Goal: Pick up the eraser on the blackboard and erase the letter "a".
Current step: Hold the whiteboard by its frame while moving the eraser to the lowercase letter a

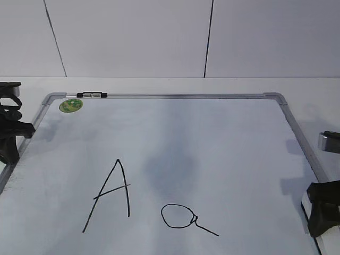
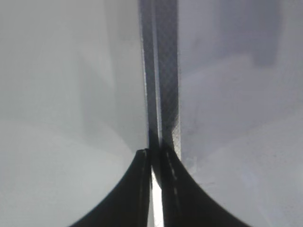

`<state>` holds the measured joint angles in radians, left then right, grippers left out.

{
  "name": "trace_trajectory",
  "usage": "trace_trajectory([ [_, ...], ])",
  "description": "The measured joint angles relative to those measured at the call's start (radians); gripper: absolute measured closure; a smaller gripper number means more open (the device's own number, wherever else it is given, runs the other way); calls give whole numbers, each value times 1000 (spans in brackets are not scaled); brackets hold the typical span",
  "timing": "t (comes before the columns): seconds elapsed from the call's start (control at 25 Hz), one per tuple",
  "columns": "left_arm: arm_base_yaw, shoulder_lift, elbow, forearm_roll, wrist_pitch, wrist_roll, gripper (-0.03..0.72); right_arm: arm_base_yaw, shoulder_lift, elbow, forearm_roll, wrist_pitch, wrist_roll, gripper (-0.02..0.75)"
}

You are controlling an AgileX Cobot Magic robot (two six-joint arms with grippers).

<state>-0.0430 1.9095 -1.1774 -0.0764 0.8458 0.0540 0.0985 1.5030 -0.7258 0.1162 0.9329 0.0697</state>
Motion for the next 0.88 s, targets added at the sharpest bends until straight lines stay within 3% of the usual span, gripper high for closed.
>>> trace_trajectory([
  [0.24,0,0,0,0,0,0,669,2,0,0,-2,0,2,174],
  [0.64,0,0,0,0,-2,0,669,2,0,-2,-4,19,2,190],
  [0.88,0,0,0,-2,-4,0,669,2,7,-69,-17,134,0,192],
])
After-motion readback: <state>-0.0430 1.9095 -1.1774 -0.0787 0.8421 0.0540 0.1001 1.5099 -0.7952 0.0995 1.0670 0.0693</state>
